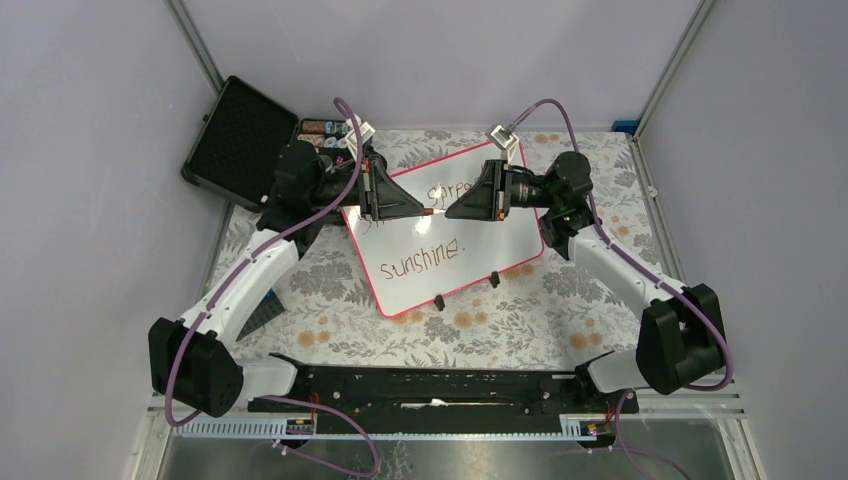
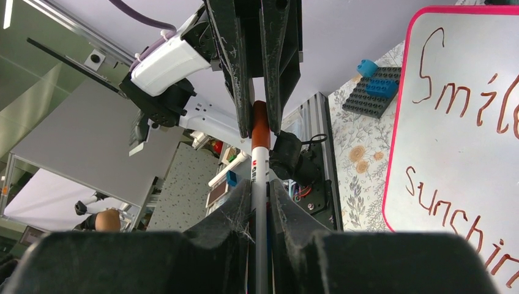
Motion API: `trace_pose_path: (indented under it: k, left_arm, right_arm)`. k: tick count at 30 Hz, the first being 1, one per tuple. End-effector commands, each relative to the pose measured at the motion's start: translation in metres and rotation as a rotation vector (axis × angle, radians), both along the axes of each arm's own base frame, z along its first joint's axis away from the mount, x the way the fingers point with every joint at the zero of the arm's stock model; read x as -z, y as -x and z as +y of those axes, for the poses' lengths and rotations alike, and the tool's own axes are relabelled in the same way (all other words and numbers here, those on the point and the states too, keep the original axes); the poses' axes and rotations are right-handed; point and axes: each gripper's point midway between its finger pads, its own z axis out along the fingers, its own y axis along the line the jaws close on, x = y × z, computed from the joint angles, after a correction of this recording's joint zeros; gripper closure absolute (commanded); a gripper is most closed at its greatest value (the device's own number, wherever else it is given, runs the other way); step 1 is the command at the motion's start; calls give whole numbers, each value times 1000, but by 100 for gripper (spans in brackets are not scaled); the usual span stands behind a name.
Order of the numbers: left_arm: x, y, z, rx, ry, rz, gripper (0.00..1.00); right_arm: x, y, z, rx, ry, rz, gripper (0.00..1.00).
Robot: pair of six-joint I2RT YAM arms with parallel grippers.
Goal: Write a sentence on the whiteboard
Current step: Close the whiteboard marker at the center of the board.
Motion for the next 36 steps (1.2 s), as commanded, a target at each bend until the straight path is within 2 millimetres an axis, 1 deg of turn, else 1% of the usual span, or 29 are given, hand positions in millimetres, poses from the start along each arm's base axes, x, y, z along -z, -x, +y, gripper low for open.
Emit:
trace_pose_path:
  k: [1, 5, 6, 9, 11, 15, 18, 19, 23, 27, 29, 32, 36]
  left_arm:
    - [-16, 1, -13, -3, 33, -97, 100]
    - [-6, 2, -6, -20, -20, -117, 100]
    - [-3, 2, -4, -24, -35, -122, 100]
    - [5, 3, 3, -39, -77, -125, 100]
    - [9, 4, 8, -45, -100, -135, 100]
    - [16, 4, 15, -60, -132, -115, 100]
    - [18, 2, 16, -69, -145, -104, 100]
    - [18, 2, 15, -67, -144, -98, 100]
    - [23, 1, 15, -56, -152, -54, 100]
    - [35, -10, 16, -122, -190, 35, 100]
    - [45, -11, 16, -131, -209, 79, 100]
    - [57, -11, 15, -126, -223, 151, 100]
    - [64, -9, 13, -99, -227, 210, 100]
  right_arm:
    - [-5, 33, 25, -136, 8, -55, 100]
    - [-5, 26, 18, -111, 26, -84, 100]
    - [-6, 21, 13, -97, 30, -82, 97]
    - [-13, 1, -8, -36, 36, -87, 81]
    - [-15, -12, -27, 17, 49, -97, 67]
    - [-12, -22, -52, 71, 119, -142, 41]
    - [-5, -22, -61, 85, 179, -164, 28]
    - [0, -22, -64, 103, 224, -174, 26]
    - [19, -22, -72, 167, 459, -360, 25]
    - [32, -11, -76, 177, 632, -512, 26]
    - [38, -6, -73, 169, 710, -598, 27]
    - [43, 1, -64, 142, 778, -690, 28]
    - [47, 4, -51, 116, 818, -758, 30]
